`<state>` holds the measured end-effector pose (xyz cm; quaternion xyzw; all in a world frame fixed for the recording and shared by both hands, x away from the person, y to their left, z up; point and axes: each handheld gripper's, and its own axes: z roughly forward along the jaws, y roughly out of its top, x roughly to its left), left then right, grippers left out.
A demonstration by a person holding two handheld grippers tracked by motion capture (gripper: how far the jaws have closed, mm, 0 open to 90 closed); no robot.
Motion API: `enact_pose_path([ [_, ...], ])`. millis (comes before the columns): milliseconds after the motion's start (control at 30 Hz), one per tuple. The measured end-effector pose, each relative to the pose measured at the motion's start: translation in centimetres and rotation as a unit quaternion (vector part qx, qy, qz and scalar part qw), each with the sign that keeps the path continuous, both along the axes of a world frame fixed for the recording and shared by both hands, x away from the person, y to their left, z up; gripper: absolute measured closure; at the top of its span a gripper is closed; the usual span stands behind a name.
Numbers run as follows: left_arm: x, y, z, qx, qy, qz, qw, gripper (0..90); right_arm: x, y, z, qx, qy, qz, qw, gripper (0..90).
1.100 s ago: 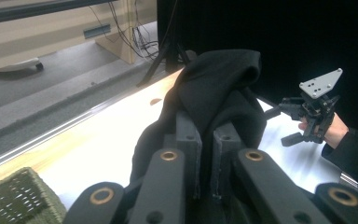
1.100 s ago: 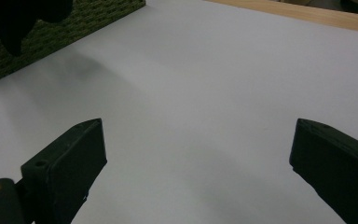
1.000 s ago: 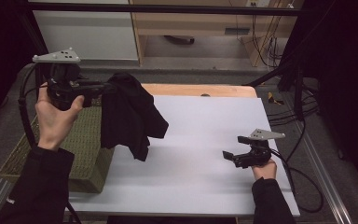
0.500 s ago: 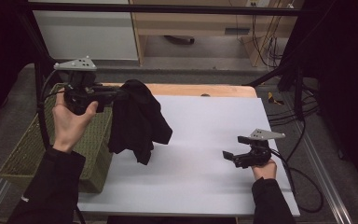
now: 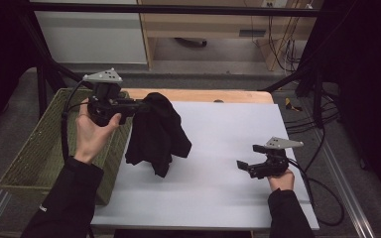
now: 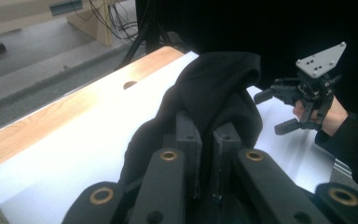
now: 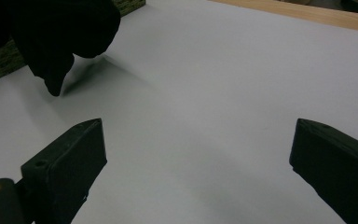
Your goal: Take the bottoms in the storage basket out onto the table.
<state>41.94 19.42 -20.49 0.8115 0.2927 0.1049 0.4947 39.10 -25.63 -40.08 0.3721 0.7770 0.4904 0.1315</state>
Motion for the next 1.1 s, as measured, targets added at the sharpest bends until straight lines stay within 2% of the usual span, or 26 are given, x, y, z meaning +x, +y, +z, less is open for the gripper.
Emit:
enact_pose_path([
  [433, 0.4, -2.0, -1.7, -0.006, 0.006, -0.015, 0.9998, 84.0, 0.0, 0.0, 0.0, 0.0, 0.0, 0.001, 1.0, 4.2],
  [1100, 0.9, -4.1, -4.8, 0.007, 0.016, -0.025, 0.9995, 83.9, 0.0, 0.0, 0.0, -0.001, 0.0, 0.001, 1.0, 4.2],
])
